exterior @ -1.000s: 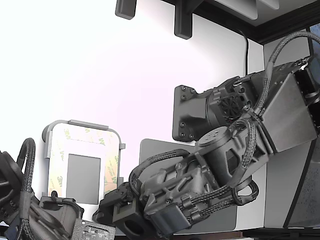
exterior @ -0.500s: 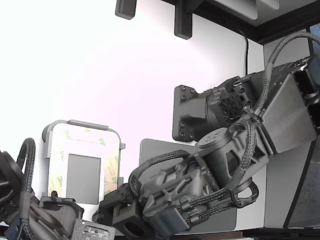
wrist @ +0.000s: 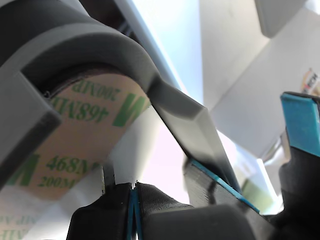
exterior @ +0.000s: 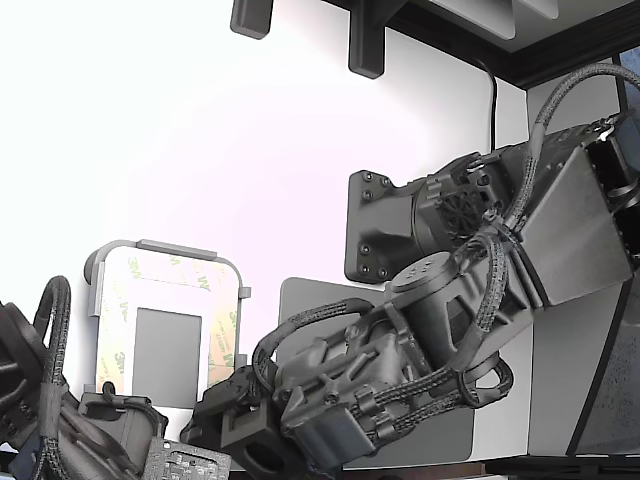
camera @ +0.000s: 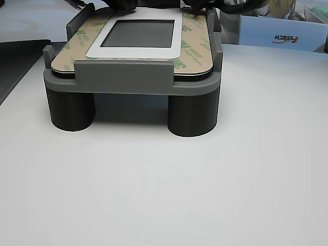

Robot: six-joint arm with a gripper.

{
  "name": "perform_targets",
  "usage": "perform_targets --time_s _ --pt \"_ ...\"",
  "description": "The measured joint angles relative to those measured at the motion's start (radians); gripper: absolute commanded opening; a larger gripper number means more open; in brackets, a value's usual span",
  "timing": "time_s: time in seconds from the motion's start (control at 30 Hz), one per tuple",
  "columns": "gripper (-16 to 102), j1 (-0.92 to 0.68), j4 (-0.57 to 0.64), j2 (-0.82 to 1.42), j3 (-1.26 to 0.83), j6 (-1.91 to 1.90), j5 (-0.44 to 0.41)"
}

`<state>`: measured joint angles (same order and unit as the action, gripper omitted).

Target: Peel off protective film from adhesive tape.

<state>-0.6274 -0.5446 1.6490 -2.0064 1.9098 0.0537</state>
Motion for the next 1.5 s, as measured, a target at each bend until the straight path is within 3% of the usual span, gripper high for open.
perform_targets --time_s 1.5 --pt "-11 0.008 -0.029 -0.002 0.008 -0.037 0.008"
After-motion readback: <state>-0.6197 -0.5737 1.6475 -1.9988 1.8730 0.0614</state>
